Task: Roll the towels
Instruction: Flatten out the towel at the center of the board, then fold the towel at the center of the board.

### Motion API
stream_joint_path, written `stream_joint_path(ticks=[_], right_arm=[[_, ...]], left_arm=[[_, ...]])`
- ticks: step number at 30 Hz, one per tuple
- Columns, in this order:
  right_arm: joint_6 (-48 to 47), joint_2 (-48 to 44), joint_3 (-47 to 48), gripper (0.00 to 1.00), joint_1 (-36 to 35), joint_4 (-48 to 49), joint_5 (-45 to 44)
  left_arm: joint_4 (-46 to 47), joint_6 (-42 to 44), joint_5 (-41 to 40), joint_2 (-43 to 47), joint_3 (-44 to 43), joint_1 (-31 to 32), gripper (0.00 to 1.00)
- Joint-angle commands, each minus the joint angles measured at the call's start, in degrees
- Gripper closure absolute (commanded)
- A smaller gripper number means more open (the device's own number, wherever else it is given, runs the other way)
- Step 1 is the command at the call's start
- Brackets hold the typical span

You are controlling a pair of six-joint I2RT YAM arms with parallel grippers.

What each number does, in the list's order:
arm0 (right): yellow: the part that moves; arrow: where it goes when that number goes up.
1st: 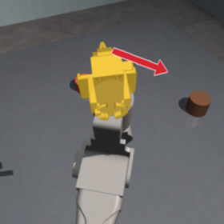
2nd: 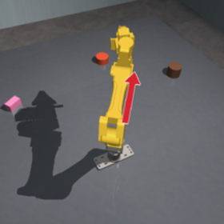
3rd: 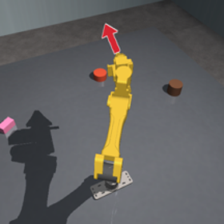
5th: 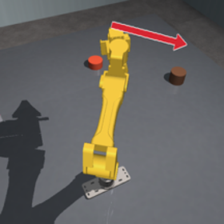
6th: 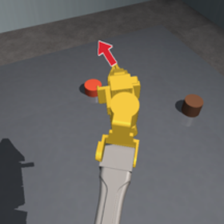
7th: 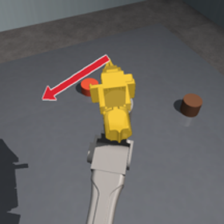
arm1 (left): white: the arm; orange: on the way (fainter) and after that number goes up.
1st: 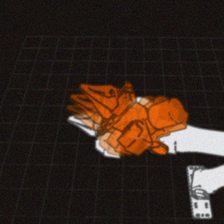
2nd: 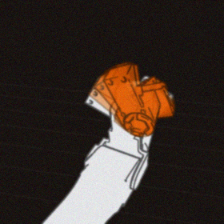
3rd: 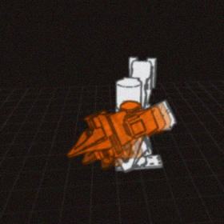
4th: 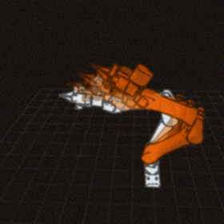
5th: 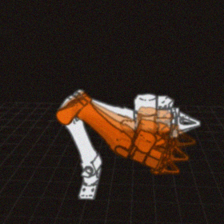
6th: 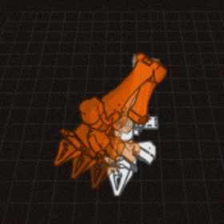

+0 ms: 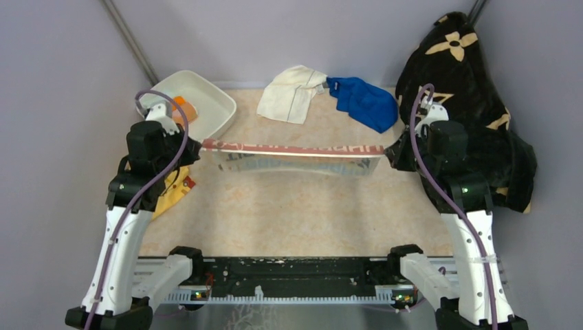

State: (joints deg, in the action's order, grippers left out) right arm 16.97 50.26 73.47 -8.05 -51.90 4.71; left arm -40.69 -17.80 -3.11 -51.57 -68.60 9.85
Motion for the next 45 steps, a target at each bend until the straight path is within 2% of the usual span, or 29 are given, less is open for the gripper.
stream_joint_path(ticks=[1,6,12,15,18,21,23,28,40,45], right_arm=[[0.43,0.31,-0.75,1.0,0.85,-7.79,5.0],[3.34,4.82,-4.29,1.0,0.92,-4.68,-2.1],[4.91,17.48,-9.86,1.0,1.21,11.71,-7.4],[5.04,24.47,-9.97,1.0,2.46,20.09,-7.54],[3.75,30.97,-8.51,1.0,3.4,27.84,-6.68],[1.37,36.73,-5.06,1.0,4.29,29.66,-4.79],[0.88,39.34,-2.97,1.0,5.08,28.63,-2.59],[0.86,37.74,-5.59,1.0,5.6,25.72,-2.12],[5.19,20.78,-22.04,1.0,5.8,18.61,-2.36],[8.79,15.36,-30.53,1.0,5.81,19.25,-4.66]], left_arm=[[-4.67,-2.21,-1.75,1.07,2.29,-0.71,1.0],[1.45,-1.65,0.13,-3.57,7.52,-0.71,1.0],[14.79,-1.87,2.17,-16.84,12.11,-0.71,1.0],[20.0,-1.48,3.38,-26.71,9.97,-0.79,1.0],[21.79,-1.16,4.96,-36.66,4.3,-1.11,1.0],[21.17,-1.3,6.89,-45.14,-2.06,-1.4,1.0],[20.62,-1.45,7.51,-47.48,-4.16,-1.48,1.0],[19.75,-2.24,8.54,-44.23,-0.19,-1.57,1.0],[16.95,-5.69,8.49,-22.19,21.42,-1.58,1.0],[16.49,-7.67,8.76,-19.46,27.64,-1.58,1.0]])
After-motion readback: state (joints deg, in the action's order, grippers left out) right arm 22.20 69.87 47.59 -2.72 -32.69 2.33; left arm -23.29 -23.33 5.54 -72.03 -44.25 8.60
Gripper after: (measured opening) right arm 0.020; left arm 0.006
